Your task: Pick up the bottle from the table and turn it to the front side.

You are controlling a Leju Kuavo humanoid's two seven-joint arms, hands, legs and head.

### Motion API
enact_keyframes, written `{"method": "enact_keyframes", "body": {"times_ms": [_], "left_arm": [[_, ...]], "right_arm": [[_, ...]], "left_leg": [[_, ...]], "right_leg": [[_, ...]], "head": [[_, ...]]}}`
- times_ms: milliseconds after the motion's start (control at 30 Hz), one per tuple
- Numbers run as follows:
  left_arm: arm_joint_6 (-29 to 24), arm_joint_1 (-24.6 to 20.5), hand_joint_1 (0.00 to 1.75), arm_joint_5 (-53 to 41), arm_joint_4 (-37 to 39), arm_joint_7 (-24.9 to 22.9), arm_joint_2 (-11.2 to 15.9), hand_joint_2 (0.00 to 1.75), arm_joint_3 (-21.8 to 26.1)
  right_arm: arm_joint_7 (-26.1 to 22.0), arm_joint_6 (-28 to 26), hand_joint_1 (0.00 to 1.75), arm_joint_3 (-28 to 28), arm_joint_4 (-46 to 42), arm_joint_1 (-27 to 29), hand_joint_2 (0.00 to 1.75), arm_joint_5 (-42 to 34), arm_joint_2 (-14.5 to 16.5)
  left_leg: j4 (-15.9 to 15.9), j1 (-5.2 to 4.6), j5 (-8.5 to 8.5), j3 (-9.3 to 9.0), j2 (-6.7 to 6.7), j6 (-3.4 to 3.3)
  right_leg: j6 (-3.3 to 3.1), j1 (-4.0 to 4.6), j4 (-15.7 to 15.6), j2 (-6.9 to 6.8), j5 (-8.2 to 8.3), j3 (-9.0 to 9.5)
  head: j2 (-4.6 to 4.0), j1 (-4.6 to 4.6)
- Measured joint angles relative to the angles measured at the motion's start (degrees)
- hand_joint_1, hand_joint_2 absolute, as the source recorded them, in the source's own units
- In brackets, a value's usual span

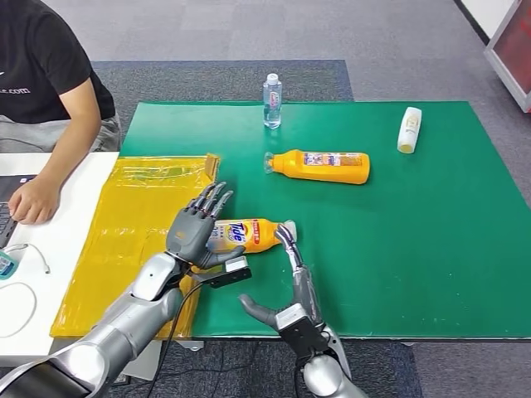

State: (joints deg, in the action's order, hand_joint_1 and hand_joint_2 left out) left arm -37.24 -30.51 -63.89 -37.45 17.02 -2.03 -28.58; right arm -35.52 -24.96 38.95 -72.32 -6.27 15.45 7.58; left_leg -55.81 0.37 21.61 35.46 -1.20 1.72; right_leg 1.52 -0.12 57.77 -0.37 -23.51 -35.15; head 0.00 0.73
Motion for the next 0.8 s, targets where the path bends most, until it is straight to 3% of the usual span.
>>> {"method": "enact_keyframes", "body": {"times_ms": [133,300,467,667,800], "left_arm": [[-0.39,1.6,0.0,-4.17,-3.98,0.49,0.19,0.0,0.89],[-0.42,5.4,0.0,-2.08,-14.47,7.08,0.01,0.0,4.73],[-0.39,9.65,0.0,10.98,-25.7,11.8,0.14,0.0,6.39],[1.84,17.08,0.0,39.87,-39.38,19.34,0.17,0.0,5.96],[4.55,20.83,0.0,46.17,-45.06,20.44,0.07,0.0,5.34]], "right_arm": [[0.0,-0.82,0.0,0.08,0.14,-0.04,1.75,0.03,0.0],[0.02,-1.99,0.0,0.1,0.3,0.22,1.75,0.04,-0.03],[0.1,-3.12,0.0,0.1,0.31,0.71,1.75,0.04,-0.1],[0.37,-4.05,0.0,0.08,0.31,1.32,1.75,-0.01,-0.39],[0.38,-4.17,0.0,0.08,0.32,1.42,1.75,-0.08,-0.5]], "left_leg": [[0.0,0.0,0.01,0.04,0.0,0.0],[0.0,0.0,0.03,0.08,0.0,0.01],[0.0,0.0,0.06,0.11,0.0,-0.02],[0.0,0.0,0.13,0.13,-0.01,-0.07],[0.0,0.0,0.17,0.14,-0.01,-0.05]], "right_leg": [[0.01,0.0,0.0,0.0,-0.01,-0.04],[0.02,0.0,0.0,0.01,-0.05,-0.09],[0.04,0.0,0.0,0.01,-0.07,-0.1],[0.07,0.0,-0.02,0.0,-0.13,-0.12],[0.07,0.0,-0.03,0.01,-0.15,-0.12]], "head": [[0.0,0.01],[0.0,0.01],[0.0,0.01],[0.0,0.01],[0.0,0.0]]}}
